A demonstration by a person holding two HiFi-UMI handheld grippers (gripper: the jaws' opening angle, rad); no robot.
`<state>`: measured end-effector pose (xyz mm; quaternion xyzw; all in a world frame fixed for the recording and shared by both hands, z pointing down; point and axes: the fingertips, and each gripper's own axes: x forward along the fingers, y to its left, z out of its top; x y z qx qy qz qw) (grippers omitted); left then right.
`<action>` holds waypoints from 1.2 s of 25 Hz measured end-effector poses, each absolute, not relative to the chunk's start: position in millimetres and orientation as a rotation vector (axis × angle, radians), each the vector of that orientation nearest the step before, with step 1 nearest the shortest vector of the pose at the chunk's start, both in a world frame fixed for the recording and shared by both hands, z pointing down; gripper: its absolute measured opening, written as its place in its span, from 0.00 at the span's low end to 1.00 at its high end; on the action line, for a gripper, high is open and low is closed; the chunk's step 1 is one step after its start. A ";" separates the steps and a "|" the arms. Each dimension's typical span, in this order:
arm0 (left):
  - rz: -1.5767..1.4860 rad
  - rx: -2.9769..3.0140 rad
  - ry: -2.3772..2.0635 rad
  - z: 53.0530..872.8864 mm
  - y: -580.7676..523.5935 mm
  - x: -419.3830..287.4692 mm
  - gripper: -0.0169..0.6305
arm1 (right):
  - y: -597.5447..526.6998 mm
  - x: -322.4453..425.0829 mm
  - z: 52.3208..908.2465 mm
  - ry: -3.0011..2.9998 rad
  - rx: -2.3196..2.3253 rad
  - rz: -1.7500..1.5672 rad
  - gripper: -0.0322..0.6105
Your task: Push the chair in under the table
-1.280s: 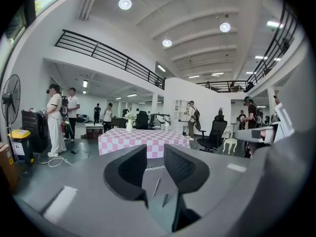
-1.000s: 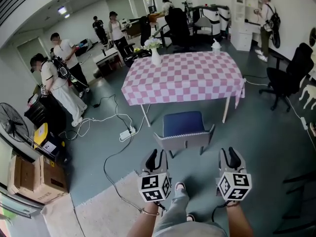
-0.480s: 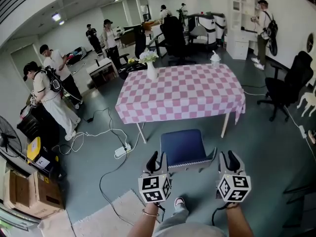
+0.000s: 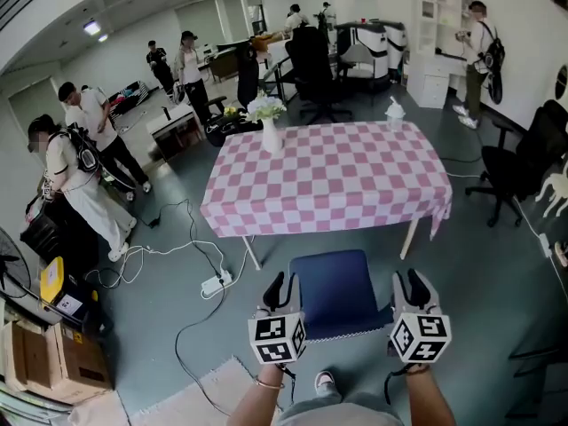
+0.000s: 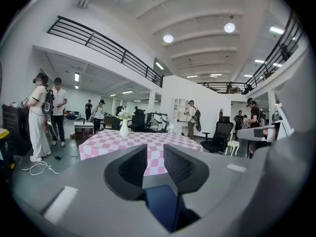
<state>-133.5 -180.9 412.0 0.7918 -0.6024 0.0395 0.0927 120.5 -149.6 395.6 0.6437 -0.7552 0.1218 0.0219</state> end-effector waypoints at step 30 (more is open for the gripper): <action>0.638 2.507 -1.300 474.5 -141.0 -80.3 0.19 | -159.0 75.6 454.8 -2.516 1.167 0.397 0.25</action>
